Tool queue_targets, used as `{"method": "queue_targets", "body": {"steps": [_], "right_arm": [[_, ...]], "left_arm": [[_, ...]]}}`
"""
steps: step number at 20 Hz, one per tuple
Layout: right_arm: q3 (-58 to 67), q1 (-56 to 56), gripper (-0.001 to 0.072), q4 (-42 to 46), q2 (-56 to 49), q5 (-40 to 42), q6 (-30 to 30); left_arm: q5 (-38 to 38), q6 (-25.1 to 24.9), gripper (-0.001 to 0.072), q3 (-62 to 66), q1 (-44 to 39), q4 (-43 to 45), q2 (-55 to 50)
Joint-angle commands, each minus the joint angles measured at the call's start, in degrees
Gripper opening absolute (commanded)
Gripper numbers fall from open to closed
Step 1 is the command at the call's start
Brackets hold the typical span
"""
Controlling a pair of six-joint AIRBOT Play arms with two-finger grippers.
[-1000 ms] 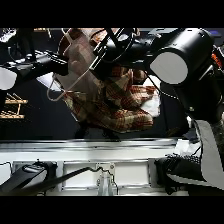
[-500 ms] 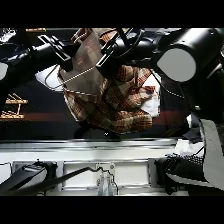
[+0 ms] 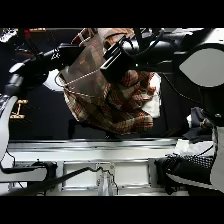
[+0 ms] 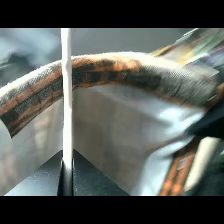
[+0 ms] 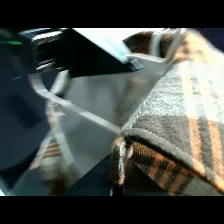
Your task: Fold the clothes and pants, and hang the long-sleeved shirts on hangers.
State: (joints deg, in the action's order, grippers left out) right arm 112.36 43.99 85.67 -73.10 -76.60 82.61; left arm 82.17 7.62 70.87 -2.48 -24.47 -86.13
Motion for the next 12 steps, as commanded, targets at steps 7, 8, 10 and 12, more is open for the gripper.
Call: {"method": "queue_targets", "body": {"steps": [7,8,10,12], "right_arm": [[0.0,0.0,0.0452,-11.9,0.4,-8.9,6.4],[0.1,0.0,0.0501,-12.7,0.8,-9.8,6.5],[2.5,0.0,0.0485,-11.3,1.8,-12.3,6.2],[7.3,0.0,0.0365,-3.2,3.8,-12.3,0.2]], "left_arm": [[23.7,-4.1,0.0017,0.0,-3.7,-12.3,-11.3],[23.9,-4.0,0.0017,0.0,-3.8,-12.0,-11.3],[23.9,-4.0,0.0017,0.0,-4.1,-12.0,-11.3],[23.9,-4.0,0.0017,0.0,-4.7,-12.0,-11.3]]}}
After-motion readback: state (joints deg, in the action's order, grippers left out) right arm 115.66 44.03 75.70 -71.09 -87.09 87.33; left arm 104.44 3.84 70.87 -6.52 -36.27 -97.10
